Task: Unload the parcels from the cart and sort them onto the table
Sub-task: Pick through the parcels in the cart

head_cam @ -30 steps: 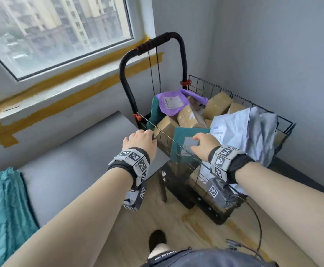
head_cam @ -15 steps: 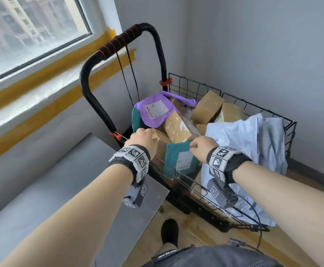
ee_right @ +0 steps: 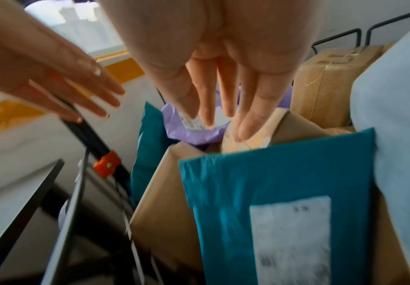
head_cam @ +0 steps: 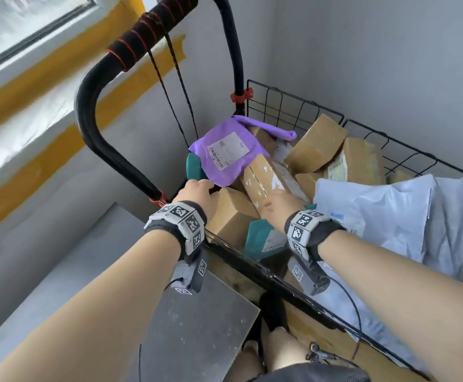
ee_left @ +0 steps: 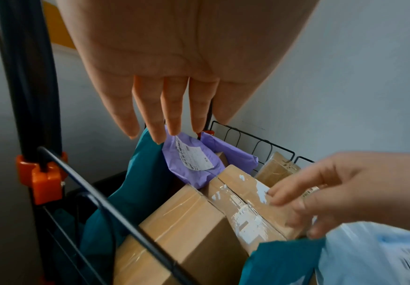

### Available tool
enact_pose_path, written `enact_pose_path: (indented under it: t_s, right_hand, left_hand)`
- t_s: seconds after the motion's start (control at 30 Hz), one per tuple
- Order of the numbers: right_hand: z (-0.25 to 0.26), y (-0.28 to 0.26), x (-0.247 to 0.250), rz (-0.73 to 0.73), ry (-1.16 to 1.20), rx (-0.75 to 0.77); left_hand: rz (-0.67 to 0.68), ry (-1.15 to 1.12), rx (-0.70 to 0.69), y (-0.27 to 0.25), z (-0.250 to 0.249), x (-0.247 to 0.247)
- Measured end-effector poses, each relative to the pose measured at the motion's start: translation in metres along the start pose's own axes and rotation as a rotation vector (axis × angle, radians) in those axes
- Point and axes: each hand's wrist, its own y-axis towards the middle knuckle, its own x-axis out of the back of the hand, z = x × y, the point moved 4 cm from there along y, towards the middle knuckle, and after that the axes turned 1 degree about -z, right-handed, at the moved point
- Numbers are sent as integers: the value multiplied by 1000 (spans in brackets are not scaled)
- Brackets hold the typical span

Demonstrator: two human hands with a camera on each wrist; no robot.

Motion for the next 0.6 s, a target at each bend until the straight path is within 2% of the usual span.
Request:
enact_pose_path:
  t_s: [0.13, 0.23, 0.33, 0.47, 0.6]
  right_hand:
    - [-2, 49, 42, -122, 34, 22]
    - [-13, 89, 69, -155, 30, 21]
    - [-27, 126, 81, -118, -38, -19]
    - [-43, 166, 71, 19, -121, -64]
    - [-51, 189, 55, -11, -75, -99]
  left_hand:
    - [52, -58, 54, 35, -3, -6]
    - [106, -96, 168, 63, -2, -11]
    - [120, -200, 284, 86, 1, -19]
    - [132, -364, 364, 110, 2, -39]
    - [154, -421, 400, 121, 4, -57]
